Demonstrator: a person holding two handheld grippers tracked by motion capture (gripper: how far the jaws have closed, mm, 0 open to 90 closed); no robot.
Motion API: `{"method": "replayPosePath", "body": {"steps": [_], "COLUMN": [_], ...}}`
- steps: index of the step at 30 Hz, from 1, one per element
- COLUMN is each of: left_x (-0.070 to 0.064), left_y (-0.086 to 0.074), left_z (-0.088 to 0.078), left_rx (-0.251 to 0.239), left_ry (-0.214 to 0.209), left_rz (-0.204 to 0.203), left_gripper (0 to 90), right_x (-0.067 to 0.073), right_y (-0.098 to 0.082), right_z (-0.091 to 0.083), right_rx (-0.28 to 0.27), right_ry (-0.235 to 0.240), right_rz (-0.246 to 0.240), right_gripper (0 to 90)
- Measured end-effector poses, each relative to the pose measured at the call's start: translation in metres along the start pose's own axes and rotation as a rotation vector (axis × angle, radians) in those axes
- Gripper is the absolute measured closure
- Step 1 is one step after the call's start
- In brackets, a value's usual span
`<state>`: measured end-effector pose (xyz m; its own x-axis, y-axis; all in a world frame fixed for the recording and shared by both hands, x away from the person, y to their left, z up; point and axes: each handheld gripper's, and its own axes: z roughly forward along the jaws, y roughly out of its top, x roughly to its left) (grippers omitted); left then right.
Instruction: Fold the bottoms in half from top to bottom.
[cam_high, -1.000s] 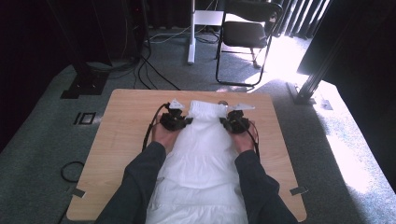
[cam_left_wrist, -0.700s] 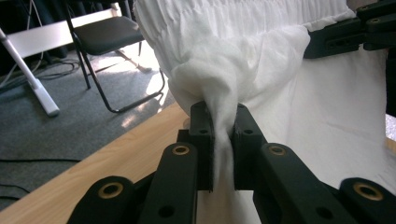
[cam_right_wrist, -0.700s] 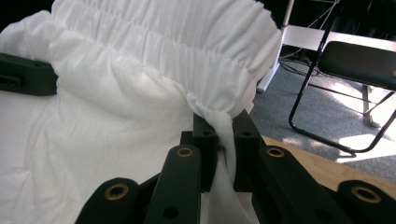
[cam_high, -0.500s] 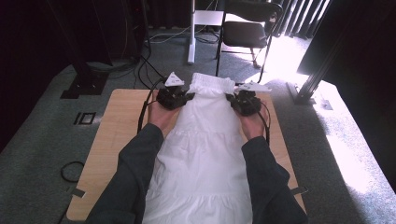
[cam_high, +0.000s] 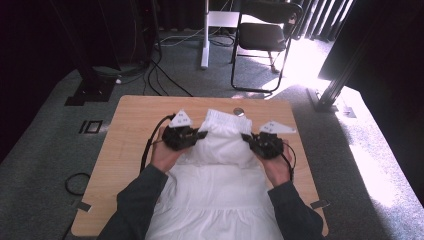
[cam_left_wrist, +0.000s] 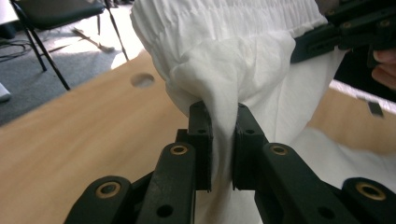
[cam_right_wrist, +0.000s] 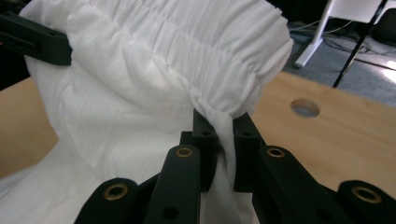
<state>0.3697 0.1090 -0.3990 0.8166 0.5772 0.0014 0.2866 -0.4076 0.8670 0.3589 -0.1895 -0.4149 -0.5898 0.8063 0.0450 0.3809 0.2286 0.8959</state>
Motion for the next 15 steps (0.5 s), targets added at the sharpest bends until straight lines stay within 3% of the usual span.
{"method": "replayPosePath", "body": {"steps": [3,5,10,13,15], "left_x": [-0.021,-0.033,-0.067,-0.075,-0.078], "left_y": [-0.029,-0.052,-0.115,-0.140,-0.150], "left_z": [-0.011,-0.014,-0.004,0.003,0.008], "left_rx": [0.006,0.008,0.151,0.215,0.259], "left_ry": [-0.036,-0.073,-0.115,-0.132,-0.119], "left_rz": [-0.007,-0.044,-0.064,-0.103,-0.087], "left_gripper": [81.5,81.5,81.1,81.1,81.0], "right_x": [0.017,0.028,0.053,0.064,0.067], "right_y": [-0.026,-0.044,-0.101,-0.130,-0.141], "right_z": [-0.017,-0.027,-0.036,-0.031,-0.027], "right_rx": [0.021,0.041,0.154,0.240,0.275], "right_ry": [0.041,0.063,0.084,0.102,0.110], "right_rz": [-0.009,-0.011,-0.016,-0.012,0.000], "right_gripper": [83.6,83.4,83.4,83.3,83.2]}}
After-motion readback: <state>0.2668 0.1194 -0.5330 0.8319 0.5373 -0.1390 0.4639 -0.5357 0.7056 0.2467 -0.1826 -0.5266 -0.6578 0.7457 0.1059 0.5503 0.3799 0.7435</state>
